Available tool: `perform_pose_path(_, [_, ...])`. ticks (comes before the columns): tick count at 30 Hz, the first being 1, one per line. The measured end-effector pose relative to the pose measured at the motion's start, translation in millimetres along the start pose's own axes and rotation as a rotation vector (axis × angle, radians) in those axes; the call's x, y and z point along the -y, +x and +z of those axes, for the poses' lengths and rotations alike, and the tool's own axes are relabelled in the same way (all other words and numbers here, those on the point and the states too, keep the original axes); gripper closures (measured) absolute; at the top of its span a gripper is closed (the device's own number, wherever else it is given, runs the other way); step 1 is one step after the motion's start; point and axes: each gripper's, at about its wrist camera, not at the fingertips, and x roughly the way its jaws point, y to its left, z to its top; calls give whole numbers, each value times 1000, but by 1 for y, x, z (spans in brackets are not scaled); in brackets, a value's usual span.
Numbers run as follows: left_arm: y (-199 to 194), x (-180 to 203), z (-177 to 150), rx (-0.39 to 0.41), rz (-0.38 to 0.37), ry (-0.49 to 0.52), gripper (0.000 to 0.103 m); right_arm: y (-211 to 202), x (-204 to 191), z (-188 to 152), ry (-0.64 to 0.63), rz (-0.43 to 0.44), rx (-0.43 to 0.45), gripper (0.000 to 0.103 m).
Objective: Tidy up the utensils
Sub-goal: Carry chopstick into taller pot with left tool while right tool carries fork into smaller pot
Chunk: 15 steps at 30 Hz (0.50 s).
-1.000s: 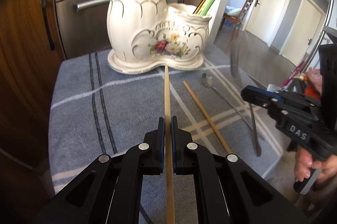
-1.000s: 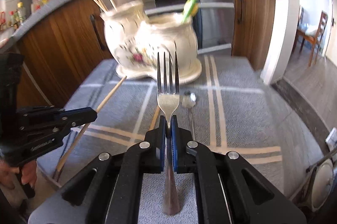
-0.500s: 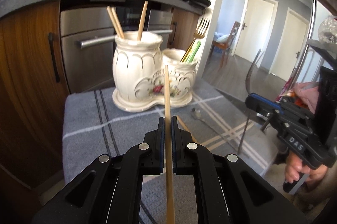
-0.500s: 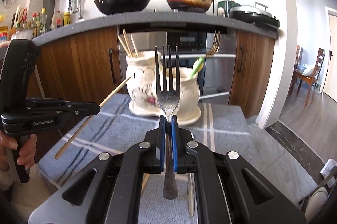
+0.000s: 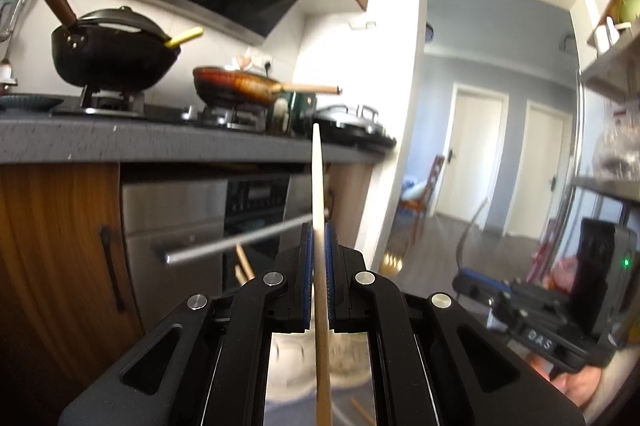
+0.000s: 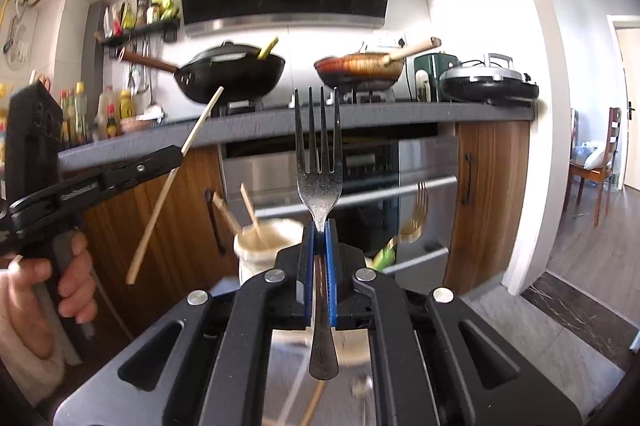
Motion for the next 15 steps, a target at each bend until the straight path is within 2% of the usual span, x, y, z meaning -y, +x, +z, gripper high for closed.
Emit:
perform_pose_path(2, [16,-9,11,37,-13,-20,97,8,5,11,21,12,22,98])
perform_pose_path(6, [43,-13,16,57,-10,-15,97,34,17,26,77,39,46,98])
perform_pose_path(15, [89,-19,2,55,23,-18,97,78,29,17,95,0,13,98])
